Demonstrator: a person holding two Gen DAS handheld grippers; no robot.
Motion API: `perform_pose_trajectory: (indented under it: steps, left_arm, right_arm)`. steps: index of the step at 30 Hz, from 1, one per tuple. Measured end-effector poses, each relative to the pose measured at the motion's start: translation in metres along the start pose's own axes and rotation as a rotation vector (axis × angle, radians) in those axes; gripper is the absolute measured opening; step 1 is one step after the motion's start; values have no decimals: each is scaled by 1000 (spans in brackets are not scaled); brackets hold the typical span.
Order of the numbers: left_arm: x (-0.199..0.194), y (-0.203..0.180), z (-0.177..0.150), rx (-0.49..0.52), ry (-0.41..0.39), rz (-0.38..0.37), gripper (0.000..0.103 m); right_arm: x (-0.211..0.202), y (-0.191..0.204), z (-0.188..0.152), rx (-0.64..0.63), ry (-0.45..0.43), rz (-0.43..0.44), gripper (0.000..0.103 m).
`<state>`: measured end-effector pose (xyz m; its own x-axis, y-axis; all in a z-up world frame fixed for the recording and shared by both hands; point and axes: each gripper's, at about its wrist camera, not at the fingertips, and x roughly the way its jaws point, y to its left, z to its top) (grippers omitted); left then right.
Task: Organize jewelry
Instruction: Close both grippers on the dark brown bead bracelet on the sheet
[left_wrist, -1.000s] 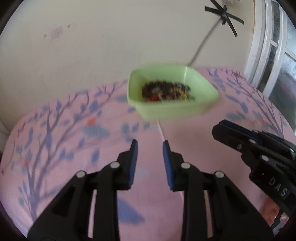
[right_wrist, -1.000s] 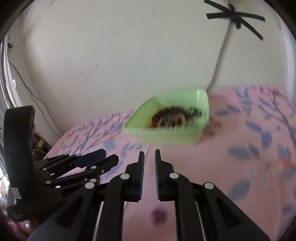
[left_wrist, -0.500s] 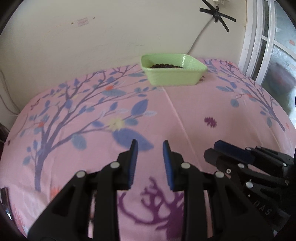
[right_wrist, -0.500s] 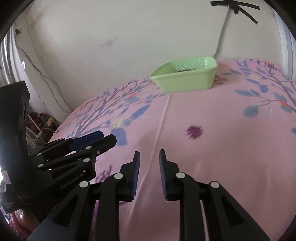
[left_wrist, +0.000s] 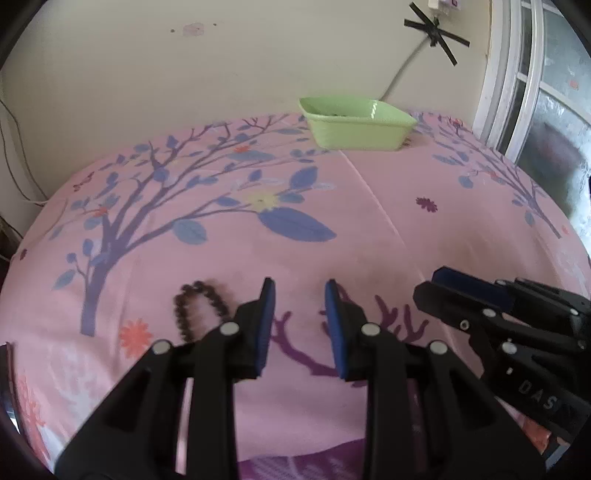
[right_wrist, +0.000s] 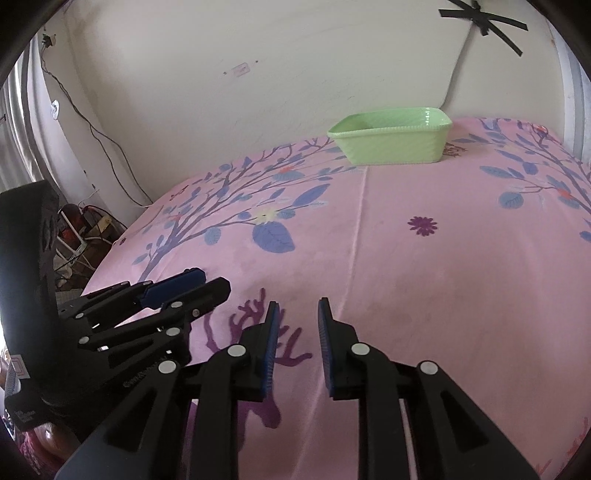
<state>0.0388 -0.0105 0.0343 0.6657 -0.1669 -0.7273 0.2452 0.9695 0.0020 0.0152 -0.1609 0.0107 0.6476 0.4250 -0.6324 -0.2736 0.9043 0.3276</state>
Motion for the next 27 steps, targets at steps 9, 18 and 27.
perform_pose_trajectory:
  steps: [9,18,27]
  left_arm:
    - [-21,100,5,-191,-22,35,26]
    - [-5,97,-13,-178,44,36,31]
    - [9,94,-20,-168,94,58,31]
  right_arm:
    - [34,45,10,-123,59,47,0]
    - [66,88,17,-246,128,114,0]
    - [90,95,22,-342,197,132,0]
